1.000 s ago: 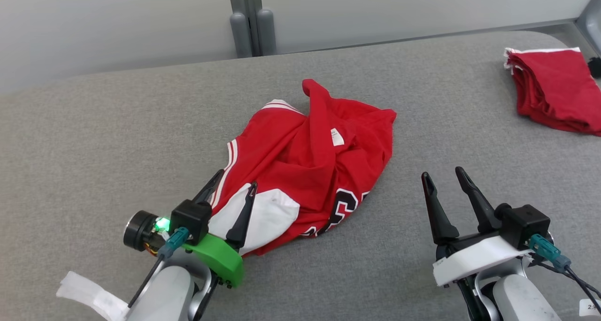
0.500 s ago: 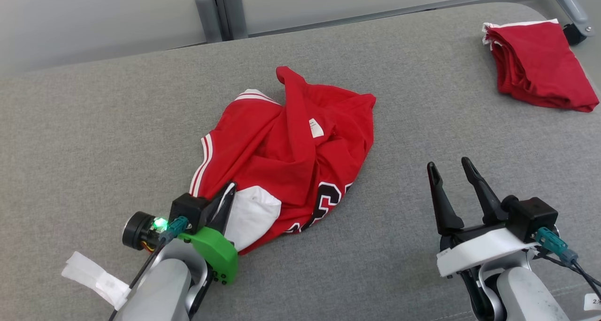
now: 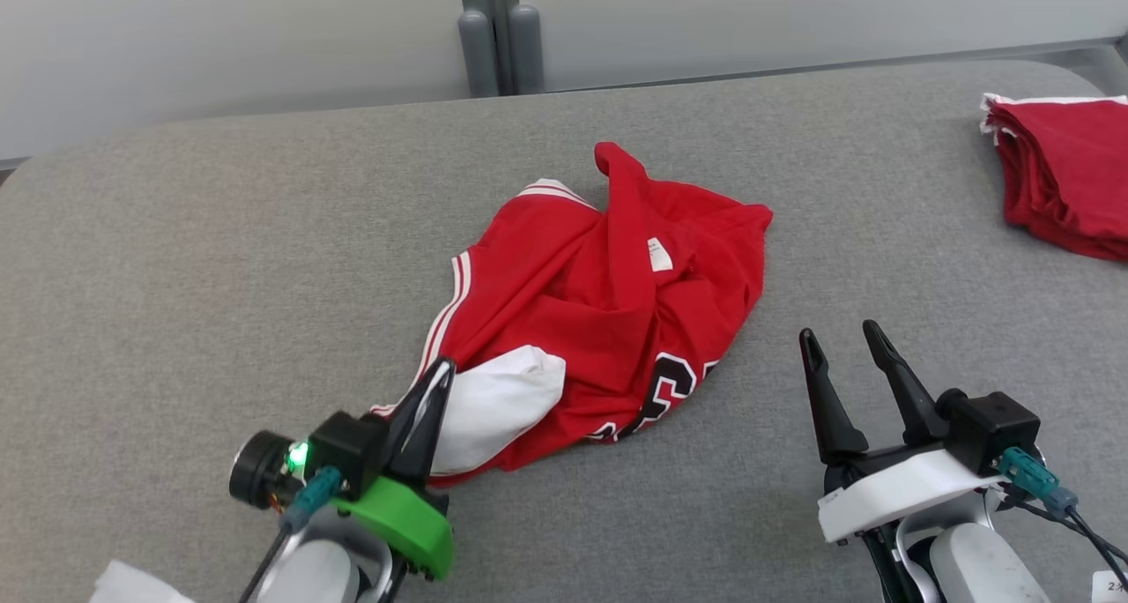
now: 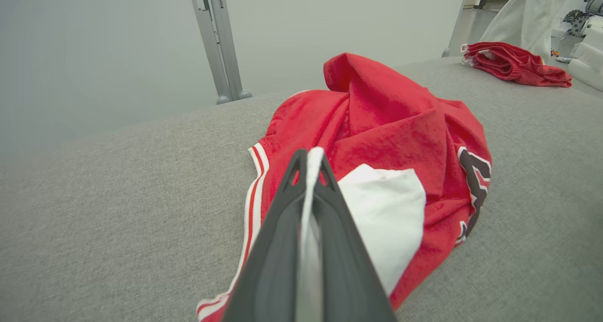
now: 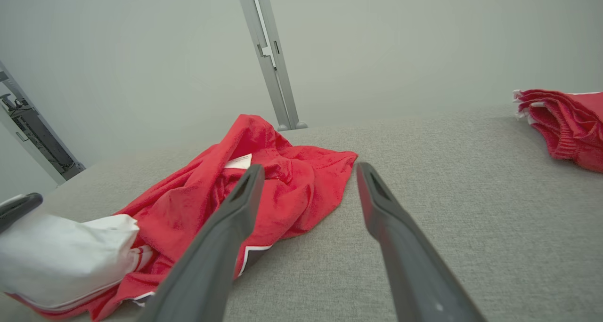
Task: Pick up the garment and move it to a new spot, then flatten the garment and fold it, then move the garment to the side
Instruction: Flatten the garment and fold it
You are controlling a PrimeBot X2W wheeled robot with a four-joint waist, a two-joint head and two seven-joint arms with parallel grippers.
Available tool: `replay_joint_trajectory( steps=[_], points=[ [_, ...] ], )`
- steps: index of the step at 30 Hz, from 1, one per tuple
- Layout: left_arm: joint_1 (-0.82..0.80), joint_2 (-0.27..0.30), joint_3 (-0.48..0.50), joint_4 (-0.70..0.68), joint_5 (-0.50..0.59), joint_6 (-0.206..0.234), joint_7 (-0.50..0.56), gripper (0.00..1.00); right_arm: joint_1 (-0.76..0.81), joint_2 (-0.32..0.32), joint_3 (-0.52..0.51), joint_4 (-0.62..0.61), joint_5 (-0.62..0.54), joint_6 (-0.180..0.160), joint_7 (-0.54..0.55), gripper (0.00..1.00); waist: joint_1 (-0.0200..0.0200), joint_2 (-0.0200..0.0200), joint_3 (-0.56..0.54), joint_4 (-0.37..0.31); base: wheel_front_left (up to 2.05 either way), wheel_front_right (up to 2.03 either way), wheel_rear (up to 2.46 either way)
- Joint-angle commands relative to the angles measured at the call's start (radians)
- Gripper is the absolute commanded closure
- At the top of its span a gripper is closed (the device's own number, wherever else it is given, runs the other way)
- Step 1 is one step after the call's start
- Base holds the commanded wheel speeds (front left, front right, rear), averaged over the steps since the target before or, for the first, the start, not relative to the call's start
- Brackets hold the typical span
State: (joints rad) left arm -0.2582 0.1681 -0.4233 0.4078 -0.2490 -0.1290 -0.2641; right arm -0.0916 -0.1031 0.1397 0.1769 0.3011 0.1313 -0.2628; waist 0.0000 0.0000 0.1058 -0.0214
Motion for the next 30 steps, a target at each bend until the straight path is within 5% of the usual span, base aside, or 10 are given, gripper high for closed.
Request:
replay_joint_trajectory(
  steps=[1,13,21,22,23,30],
  points=[
    [0.044,0.005,0.004,-0.02,0.0,-0.002,0.0,1.0,0.009,0.001,-0.001,0.0,0.001,-0.001,-0.003,0.0,0.0,0.0,-0.021,0.033,0.0,0.0,0.0],
    [0.352,0.017,0.084,-0.113,-0.037,0.029,0.0,1.0,0.047,-0.006,-0.027,0.005,0.007,-0.001,-0.003,0.0,0.0,0.0,-0.033,0.085,0.0,0.0,0.0],
    [0.391,0.038,0.118,-0.058,-0.031,0.018,0.0,1.0,0.052,-0.007,-0.029,0.014,0.007,-0.001,-0.003,0.0,0.0,0.0,-0.046,0.104,0.0,0.0,0.0],
    [0.388,0.036,0.123,-0.055,-0.032,0.018,0.0,0.56,0.051,-0.007,-0.029,0.016,0.008,-0.001,-0.003,0.0,0.0,0.0,-0.048,0.104,0.0,0.0,0.0],
    [0.384,0.03,0.129,-0.061,-0.03,0.017,0.0,0.0,0.051,-0.008,-0.028,0.017,0.009,-0.001,-0.003,0.0,0.0,0.0,-0.05,0.105,0.0,0.0,0.0],
    [0.361,-0.025,0.223,-0.189,-0.005,0.018,0.0,0.0,0.067,-0.009,-0.035,0.025,0.009,-0.001,-0.003,0.0,0.0,0.0,-0.073,0.11,0.0,0.0,0.0]
  ],
)
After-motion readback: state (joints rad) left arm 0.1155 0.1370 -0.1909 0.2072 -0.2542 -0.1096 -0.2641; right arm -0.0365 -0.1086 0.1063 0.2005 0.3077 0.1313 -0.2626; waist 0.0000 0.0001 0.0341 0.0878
